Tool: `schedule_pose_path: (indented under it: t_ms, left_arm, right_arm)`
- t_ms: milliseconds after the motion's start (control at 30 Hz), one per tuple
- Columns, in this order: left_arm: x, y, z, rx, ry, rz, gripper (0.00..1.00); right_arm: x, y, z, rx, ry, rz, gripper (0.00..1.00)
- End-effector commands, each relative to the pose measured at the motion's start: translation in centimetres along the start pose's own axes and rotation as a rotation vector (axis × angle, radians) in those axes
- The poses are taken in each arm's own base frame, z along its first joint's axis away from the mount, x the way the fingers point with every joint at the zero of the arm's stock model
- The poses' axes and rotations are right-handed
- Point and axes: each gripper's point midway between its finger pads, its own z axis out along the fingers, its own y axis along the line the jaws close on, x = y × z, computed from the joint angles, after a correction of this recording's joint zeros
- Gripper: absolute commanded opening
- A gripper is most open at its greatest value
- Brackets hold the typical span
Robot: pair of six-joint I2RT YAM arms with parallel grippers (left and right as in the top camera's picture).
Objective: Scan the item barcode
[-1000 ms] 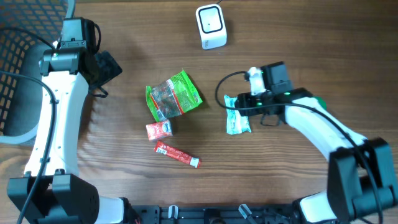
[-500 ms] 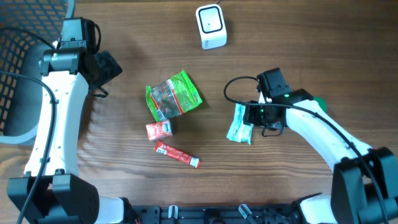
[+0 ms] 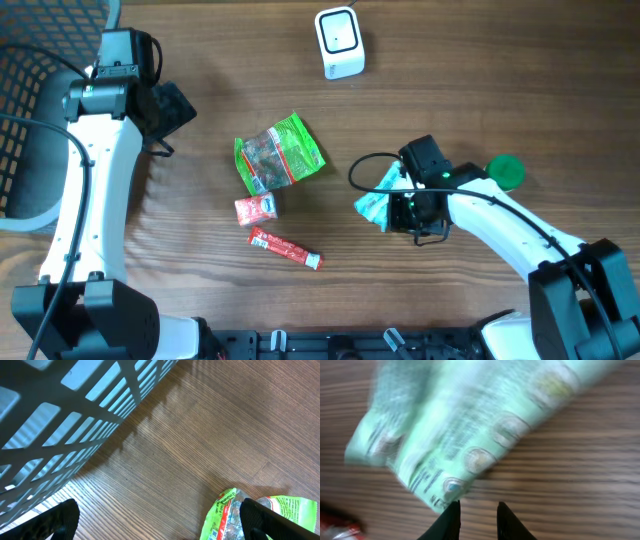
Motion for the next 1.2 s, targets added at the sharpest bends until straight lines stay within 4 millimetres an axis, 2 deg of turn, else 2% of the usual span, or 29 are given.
schedule_pose_path:
  t_ms: [0, 33, 100, 167, 200, 267, 333, 367, 467, 533, 600, 767, 800, 833, 867, 900, 967, 1000, 1067, 1133, 1167]
  left_arm:
    - [-0.5, 0.3, -0.4, -0.003, -0.018, -0.006, 1.0]
    - [-0.5, 0.3, -0.4, -0.003, -0.018, -0.006, 1.0]
    - [-0.5, 0.3, -0.4, -0.003, -0.018, -0.006, 1.0]
    - [-0.5, 0.3, -0.4, -0.003, -0.018, -0.006, 1.0]
    - [-0.5, 0.3, -0.4, -0.003, -0.018, -0.006, 1.0]
    - [-0.5, 0.3, -0.4, -0.003, -0.018, -0.006, 1.0]
    - [-0.5, 0.3, -0.4, -0.003, -0.018, -0.006, 1.0]
    - [-0.5, 0.3, -0.4, -0.003, -0.018, -0.006, 1.0]
    - [-0.5, 0.3, -0.4, -0.003, -0.018, -0.006, 1.0]
    - [-0.5, 0.3, -0.4, -0.003, -0.018, -0.006, 1.0]
    - [-0.5, 0.3, -0.4, -0.003, -0.018, -0.006, 1.0]
    - [-0.5, 0.3, -0.4, -0.003, -0.018, -0.006, 1.0]
    - [-0.5, 0.3, -0.4, -0.003, -0.018, -0.006, 1.0]
    - [-0.5, 0.3, -0.4, -0.003, -0.018, -0.006, 1.0]
    - [-0.5, 0.3, -0.4, -0.003, -0.018, -0.006, 1.0]
    - [-0.5, 0.3, -0.4, -0.002, -0.019, -0.006, 1.0]
    - [-0.5, 0.3, -0.4, -0.003, -0.018, -0.006, 1.0]
    - [-0.5, 0.3, -0.4, -0.003, -0.018, -0.006, 1.0]
    - [-0.5, 0.3, -0.4, -0.003, -0.018, -0.006, 1.0]
    - [-0.5, 0.3, -0.4, -0.003, -0.018, -0.006, 1.0]
    - [-0.5, 0.3, -0.4, -0.003, -0.018, -0.006, 1.0]
  right_arm:
    - [0.7, 1.2, -0.1, -0.053, 0.019, -0.014, 0.24]
    - [0.8, 1.4, -0.4, -0.066, 0.027, -0.044, 0.25]
    - [0.3, 3.9, -2.9, -0.152, 0.022, -0.193, 0.28]
    - [-1.2, 5.0, -5.4, -0.158, -0.046, -0.3, 0.34]
    - [-2.3, 4.7, -6.5, -0.123, -0.086, -0.329, 0.38]
    - [-3.9, 3.6, -7.5, -0.077, -0.136, -0.353, 0.62]
    - [-5.2, 2.2, -7.8, -0.066, -0.163, -0.384, 0.72]
    - [-6.1, 1.1, -7.8, -0.055, -0.176, -0.399, 0.72]
    - [-7.8, -0.8, -7.2, -0.047, -0.207, -0.367, 0.72]
    - [-8.5, -1.3, -5.8, -0.039, -0.197, -0.41, 0.71]
    - [-8.4, -1.6, -4.5, -0.034, -0.164, -0.417, 0.71]
    - [-6.5, -3.3, 0.2, -0.028, -0.023, -0.403, 0.72]
    - [-5.4, -3.5, 1.8, -0.059, 0.018, -0.392, 0.7]
    - [-4.7, -4.0, 2.8, -0.053, 0.048, -0.382, 0.61]
    - [-4.6, -4.3, 3.0, -0.048, 0.059, -0.378, 0.2]
    - [-4.9, -4.0, 2.4, -0.051, 0.048, -0.38, 0.05]
    - [-5.8, -2.0, -0.6, -0.109, 0.009, -0.393, 0.05]
    - [-6.0, 1.7, -4.0, -0.271, -0.047, -0.421, 0.04]
    - [-5.0, 5.0, -8.2, -0.439, -0.113, -0.463, 0.04]
    - [-3.3, 7.1, -11.9, -0.567, -0.153, -0.498, 0.04]
    - [-2.7, 7.6, -13.0, -0.597, -0.168, -0.512, 0.04]
